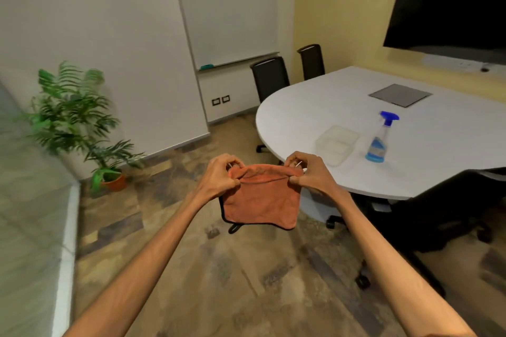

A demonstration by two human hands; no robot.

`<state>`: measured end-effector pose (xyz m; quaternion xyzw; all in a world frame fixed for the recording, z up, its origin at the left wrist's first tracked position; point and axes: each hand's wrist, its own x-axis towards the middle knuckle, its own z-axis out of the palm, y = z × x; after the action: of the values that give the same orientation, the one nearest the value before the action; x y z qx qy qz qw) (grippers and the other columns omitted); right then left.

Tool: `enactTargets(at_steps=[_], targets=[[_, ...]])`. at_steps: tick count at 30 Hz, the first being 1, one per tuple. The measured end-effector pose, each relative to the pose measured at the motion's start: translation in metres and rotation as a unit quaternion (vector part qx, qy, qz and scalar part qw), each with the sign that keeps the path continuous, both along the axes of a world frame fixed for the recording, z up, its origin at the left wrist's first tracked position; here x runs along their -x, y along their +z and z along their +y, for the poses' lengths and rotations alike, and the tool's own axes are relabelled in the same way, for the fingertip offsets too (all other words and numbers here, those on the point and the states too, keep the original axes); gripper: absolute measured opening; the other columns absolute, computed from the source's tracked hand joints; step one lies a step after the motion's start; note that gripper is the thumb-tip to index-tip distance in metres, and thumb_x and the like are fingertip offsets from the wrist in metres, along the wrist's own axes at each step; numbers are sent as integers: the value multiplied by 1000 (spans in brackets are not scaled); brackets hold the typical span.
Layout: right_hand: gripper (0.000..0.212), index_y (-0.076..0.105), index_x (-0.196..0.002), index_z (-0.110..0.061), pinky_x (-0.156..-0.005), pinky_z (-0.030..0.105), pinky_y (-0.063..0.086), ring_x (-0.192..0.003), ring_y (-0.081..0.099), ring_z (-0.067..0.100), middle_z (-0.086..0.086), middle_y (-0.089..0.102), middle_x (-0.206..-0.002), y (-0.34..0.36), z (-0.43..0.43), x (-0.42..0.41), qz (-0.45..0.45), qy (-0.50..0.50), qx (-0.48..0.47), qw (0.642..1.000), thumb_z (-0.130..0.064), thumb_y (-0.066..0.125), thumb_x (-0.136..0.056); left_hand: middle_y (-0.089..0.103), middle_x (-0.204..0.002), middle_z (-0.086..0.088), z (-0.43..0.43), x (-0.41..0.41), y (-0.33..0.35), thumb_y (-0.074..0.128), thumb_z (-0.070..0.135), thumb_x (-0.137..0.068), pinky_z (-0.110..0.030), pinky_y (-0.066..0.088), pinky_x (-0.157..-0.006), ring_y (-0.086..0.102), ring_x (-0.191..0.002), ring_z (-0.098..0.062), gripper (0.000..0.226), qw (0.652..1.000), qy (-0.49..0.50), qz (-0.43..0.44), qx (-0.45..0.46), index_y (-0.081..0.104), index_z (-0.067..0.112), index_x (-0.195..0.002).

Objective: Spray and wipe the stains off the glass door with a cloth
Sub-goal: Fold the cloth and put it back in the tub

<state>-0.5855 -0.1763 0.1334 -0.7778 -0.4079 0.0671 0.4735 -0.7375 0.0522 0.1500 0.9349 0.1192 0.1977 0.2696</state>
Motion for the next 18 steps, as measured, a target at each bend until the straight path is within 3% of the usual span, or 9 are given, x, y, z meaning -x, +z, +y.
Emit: enactTargets(at_steps=[5, 8, 14, 18], targets=[[32, 69, -88, -23, -68, 34, 51, -77, 63, 20, 5, 69, -80, -8, -18, -74, 11, -41, 5, 999, -15, 71, -58, 71, -90, 2, -6, -89, -6, 73, 9, -57, -30, 52, -73, 60, -80, -15, 35, 998, -50, 16, 37, 75, 19, -91], [30, 69, -88, -23, -67, 31, 50, -73, 58, 11, 5, 68, -79, -14, -31, -126, 21, -59, 8, 998, -16, 73, -59, 72, -88, 0, -14, -148, -9, 68, 16, -53, -30, 51, -71, 62, -79, -17, 38, 994, -71, 27, 73, 75, 19, -90], [40, 70, -89, -19, -66, 28, 52, -71, 58, 12, 11, 69, -81, -17, -55, -221, 24, -84, 6, 996, -35, 70, -53, 69, -88, 1, -28, -259, -12, 65, 19, -49, -16, 45, -65, 59, -75, -10, 44, 989, -112, 43, 86, 74, 14, -92], [39, 70, -89, -17, -65, 19, 50, -71, 58, 10, 7, 69, -81, -19, -67, -275, 19, -111, 0, 994, -33, 68, -54, 70, -96, -4, -33, -324, -13, 68, 30, -49, -22, 49, -69, 63, -82, -15, 48, 984, -143, 54, 91, 71, 21, -96]])
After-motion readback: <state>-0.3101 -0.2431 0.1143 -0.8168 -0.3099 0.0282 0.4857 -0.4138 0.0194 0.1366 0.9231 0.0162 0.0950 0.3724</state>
